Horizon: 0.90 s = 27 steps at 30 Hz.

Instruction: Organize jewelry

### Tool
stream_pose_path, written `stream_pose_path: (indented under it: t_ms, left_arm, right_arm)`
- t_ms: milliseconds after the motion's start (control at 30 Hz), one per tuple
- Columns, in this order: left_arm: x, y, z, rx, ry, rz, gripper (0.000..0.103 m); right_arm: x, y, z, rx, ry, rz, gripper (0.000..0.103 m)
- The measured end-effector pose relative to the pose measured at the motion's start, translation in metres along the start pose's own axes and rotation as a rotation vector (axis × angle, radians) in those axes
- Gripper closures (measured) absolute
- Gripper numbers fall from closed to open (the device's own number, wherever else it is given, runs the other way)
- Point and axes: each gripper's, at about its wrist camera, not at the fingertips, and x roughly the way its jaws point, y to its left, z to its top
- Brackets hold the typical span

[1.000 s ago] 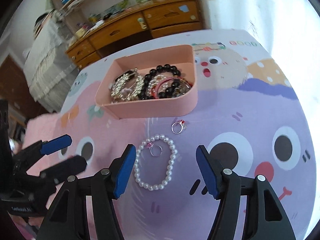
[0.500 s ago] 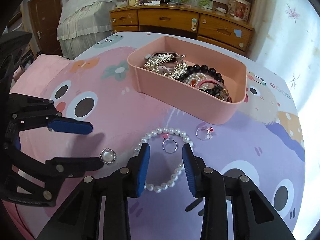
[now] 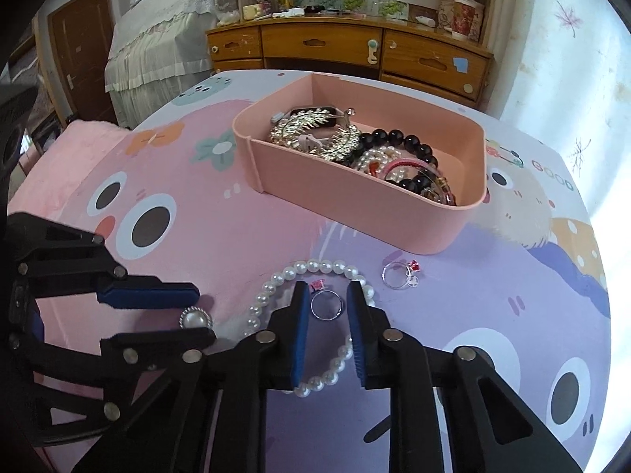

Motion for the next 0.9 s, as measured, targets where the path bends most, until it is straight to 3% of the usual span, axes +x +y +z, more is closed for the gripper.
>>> stream_pose_path:
  t_ms: [267, 600, 800, 900]
  left_arm:
    - [-0.005, 0.002, -0.001, 0.013, -0.009, -0.023, 0.087]
    - [-0.034, 0.036, -0.002, -0.106, -0.043, -0.006, 0.087]
    - [-0.051, 0.060, 0.022, -0.216, -0.014, -0.110, 0.087]
    - [-0.056, 0.066, 0.043, -0.246, -0.012, -0.114, 0.087]
  right_arm:
    - [0.003, 0.011, 0.005, -0.023, 0.014, -0.044, 0.089]
    - [-0.006, 0.010, 0.010, 0.082, 0.020, -0.043, 0.089]
    - [-0.044, 0.005, 0.019, 0.181, -0.074, 0.020, 0.089]
    - [-0.060, -0.003, 0.026, 0.220, -0.127, 0.036, 0.089]
